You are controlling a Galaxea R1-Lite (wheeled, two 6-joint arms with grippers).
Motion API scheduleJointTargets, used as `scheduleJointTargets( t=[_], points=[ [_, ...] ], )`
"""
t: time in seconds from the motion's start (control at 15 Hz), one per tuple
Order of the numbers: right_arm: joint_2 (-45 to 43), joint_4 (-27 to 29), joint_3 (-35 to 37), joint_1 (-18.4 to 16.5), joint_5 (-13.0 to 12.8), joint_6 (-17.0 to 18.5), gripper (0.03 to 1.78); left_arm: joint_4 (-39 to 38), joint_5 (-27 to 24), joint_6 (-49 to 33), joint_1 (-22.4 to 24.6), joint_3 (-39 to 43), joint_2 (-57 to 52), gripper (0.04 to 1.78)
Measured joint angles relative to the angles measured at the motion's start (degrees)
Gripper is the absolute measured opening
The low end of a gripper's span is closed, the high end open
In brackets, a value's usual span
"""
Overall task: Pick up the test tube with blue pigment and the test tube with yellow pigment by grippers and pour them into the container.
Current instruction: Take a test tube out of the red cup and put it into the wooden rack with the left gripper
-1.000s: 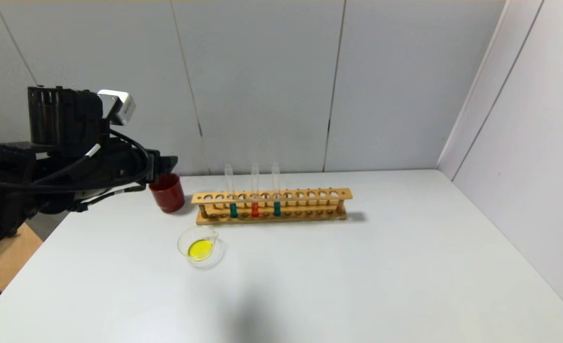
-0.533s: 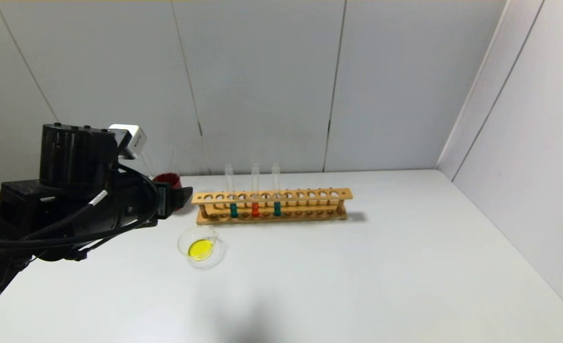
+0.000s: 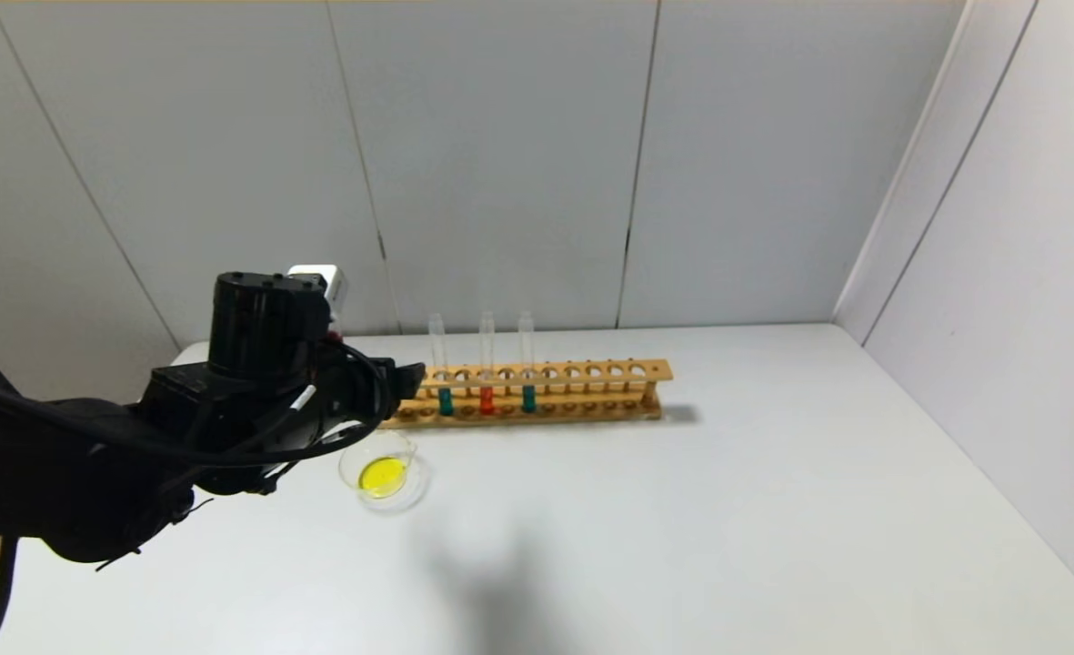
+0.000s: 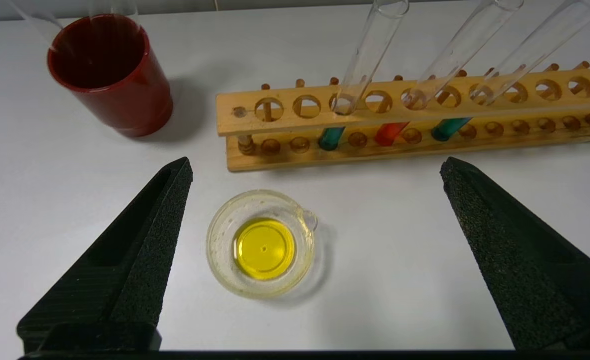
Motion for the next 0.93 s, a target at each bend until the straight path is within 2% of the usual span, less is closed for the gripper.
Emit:
scheduleJointTargets(
  t=[0.93],
  points=[
    [0.00,0.00,0.00,0.00,0.00,0.00,1.75,-2.26,-1.96,-0.22,2.12,-13.36,16.84,1.75]
  ],
)
